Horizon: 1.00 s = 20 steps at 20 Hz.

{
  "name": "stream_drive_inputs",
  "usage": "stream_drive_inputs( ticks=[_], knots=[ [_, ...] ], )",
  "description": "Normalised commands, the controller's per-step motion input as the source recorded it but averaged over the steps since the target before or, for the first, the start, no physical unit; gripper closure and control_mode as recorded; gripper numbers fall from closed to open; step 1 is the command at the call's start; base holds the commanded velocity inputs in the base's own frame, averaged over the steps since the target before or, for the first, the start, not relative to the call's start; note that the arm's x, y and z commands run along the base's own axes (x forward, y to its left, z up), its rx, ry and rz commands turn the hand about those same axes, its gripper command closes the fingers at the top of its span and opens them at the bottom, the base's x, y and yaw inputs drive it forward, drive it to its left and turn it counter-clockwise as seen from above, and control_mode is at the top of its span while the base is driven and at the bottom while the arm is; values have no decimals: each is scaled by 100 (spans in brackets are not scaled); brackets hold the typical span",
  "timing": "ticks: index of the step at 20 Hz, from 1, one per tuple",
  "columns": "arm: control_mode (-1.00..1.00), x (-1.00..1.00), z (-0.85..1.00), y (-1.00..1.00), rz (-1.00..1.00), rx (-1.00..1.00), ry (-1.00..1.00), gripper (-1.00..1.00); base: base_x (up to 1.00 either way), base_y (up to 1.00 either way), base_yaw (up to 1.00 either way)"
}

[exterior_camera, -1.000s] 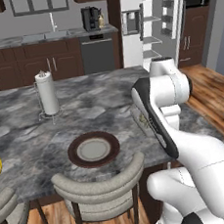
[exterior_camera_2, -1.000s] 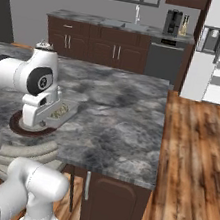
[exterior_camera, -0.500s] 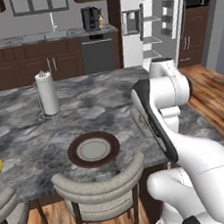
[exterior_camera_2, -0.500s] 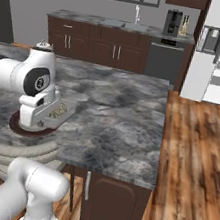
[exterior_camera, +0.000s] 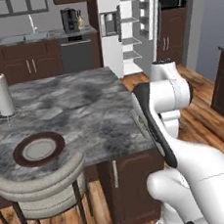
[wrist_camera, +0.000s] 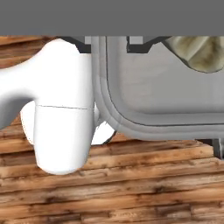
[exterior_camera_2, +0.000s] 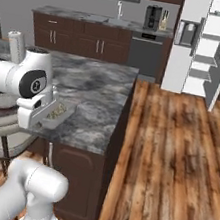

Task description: Place two dumplings into each of the tupperware containers and then place the containers in the fridge.

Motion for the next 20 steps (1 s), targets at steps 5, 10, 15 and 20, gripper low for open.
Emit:
stream_drive_inputs(
  ticks=[5,10,15,20],
  knots=[
    [100,0,0,0,0,0,0,100,-7,-100,-5],
    [100,0,0,0,0,0,0,100,13,-100,-1],
    [100,0,0,0,0,0,0,100,44,-99,0],
    [100,0,0,0,0,0,0,100,89,-71,0]
  ],
)
